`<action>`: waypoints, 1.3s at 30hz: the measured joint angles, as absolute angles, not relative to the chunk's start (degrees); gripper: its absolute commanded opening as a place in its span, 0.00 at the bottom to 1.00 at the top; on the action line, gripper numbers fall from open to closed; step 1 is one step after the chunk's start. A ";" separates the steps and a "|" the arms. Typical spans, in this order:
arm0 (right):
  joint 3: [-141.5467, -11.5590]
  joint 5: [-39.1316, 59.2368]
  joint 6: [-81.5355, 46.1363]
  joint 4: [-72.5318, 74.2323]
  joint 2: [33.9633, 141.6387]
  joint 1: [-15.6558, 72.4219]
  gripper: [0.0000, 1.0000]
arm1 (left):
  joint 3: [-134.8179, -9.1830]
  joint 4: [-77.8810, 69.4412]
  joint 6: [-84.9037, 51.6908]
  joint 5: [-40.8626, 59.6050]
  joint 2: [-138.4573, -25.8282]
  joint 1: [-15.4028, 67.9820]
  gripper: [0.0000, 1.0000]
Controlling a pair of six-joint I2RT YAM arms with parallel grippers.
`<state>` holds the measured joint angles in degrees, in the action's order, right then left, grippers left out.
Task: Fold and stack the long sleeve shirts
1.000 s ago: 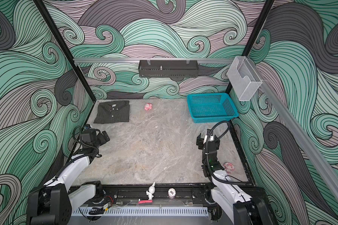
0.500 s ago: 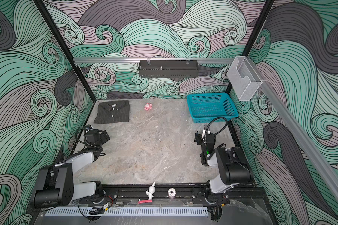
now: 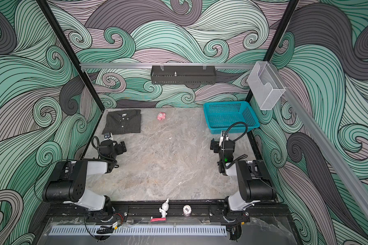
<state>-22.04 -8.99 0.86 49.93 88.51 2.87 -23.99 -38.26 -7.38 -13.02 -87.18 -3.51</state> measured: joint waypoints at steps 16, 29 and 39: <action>-22.04 -8.97 0.86 48.95 88.51 2.87 0.99 | -24.03 -38.63 -6.74 -13.04 -87.18 -3.29 0.99; -22.04 -8.97 0.86 48.97 88.51 2.87 0.99 | -24.03 -38.63 -6.61 -13.04 -87.18 -3.29 0.99; -22.04 -8.97 0.86 48.97 88.51 2.87 0.99 | -24.03 -38.63 -6.61 -13.04 -87.18 -3.29 0.99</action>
<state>-22.04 -8.97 0.86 48.97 88.51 2.87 -24.03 -38.63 -6.61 -13.04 -87.18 -3.29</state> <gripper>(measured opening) 0.990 0.986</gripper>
